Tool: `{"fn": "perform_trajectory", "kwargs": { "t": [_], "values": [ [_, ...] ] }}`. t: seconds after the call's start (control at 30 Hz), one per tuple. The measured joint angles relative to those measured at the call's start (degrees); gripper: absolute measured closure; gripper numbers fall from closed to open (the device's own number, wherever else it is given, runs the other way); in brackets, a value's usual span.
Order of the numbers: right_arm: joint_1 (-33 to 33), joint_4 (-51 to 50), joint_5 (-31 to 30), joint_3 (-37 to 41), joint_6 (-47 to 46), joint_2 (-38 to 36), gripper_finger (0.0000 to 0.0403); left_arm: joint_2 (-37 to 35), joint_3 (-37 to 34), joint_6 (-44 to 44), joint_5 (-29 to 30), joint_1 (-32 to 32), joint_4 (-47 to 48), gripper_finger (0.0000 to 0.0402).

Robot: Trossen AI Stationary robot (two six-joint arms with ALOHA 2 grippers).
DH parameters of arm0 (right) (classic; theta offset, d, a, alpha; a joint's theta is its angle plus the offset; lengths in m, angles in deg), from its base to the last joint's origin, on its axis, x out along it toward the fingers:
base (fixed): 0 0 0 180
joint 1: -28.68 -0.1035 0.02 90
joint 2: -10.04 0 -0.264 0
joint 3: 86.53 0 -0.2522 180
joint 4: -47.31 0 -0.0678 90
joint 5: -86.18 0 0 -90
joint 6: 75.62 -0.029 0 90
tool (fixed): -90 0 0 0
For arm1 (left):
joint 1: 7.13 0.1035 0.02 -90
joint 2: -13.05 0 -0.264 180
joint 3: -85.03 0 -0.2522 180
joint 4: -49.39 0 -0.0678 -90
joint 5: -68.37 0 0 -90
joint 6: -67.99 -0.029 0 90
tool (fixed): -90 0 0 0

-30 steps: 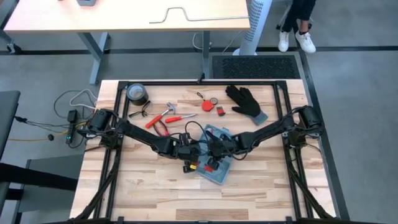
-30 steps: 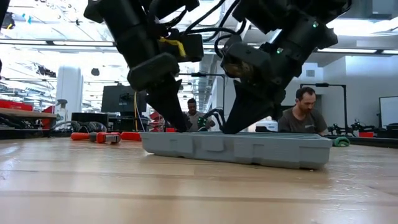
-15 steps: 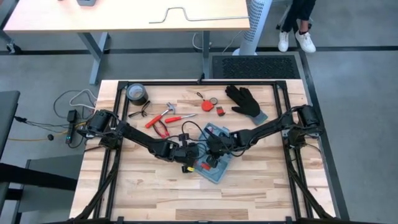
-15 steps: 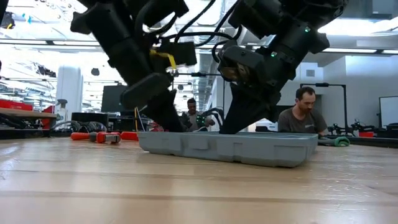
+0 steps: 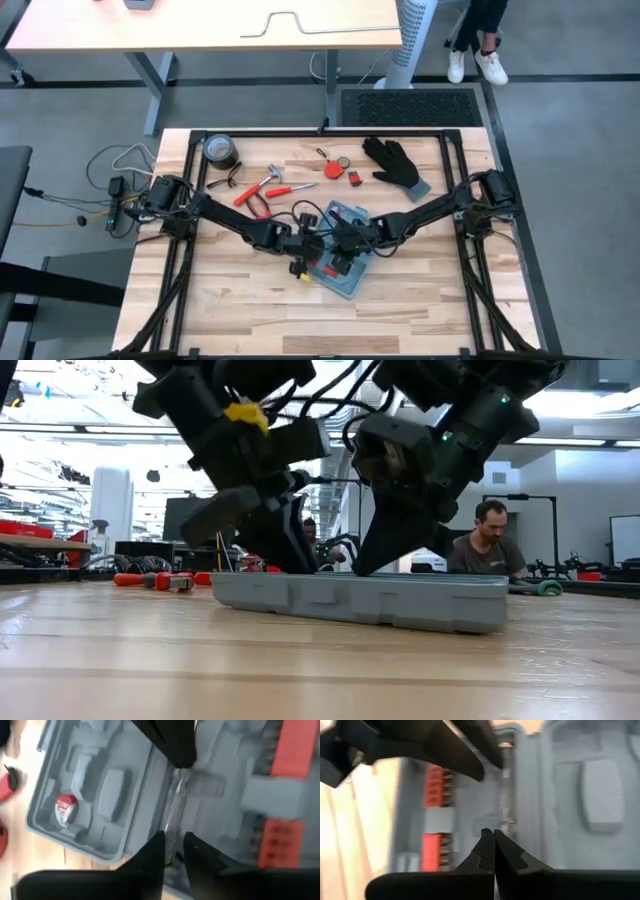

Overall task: Prefit tool cases
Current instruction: Remove the transparent screwdriver from the gray prefit tool case

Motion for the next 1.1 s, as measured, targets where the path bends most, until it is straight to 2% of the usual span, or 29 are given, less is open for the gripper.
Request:
{"fn": "perform_trajectory", "kwargs": {
  "t": [0.2, 0.33, 0.5, 0.67, 0.9, 1.1],
  "values": [
    [-1.00, 0.84, -1.62, 0.00, -0.05, -1.39, 0.0382, -0.26, 0.04, -0.88, -1.36, 0.59, 0.03, 0.0261],
    [-1.45, -0.27, -4.62, -0.07, -0.47, -2.77, 0.0364, -0.26, 0.04, -4.30, -0.49, 0.50, 1.28, 0.0239],
    [-0.82, -1.89, -5.79, -0.02, -0.48, -3.38, 0.0360, -0.26, 0.03, -8.96, 5.60, 0.58, 2.13, 0.0236],
    [-0.25, -2.82, -5.89, 0.33, -0.69, -3.33, 0.0360, 0.92, -0.94, -11.40, 2.79, 1.35, -1.33, 0.0235],
    [1.12, -2.61, -6.09, 3.14, -4.07, -3.29, 0.0359, 3.19, -0.88, -11.92, 4.61, 1.33, -2.75, 0.0235],
    [4.39, 2.85, -5.55, 5.80, -5.99, -3.29, 0.0359, 3.37, -0.99, -12.23, 5.94, 1.31, -4.35, 0.0235]
  ]
}}
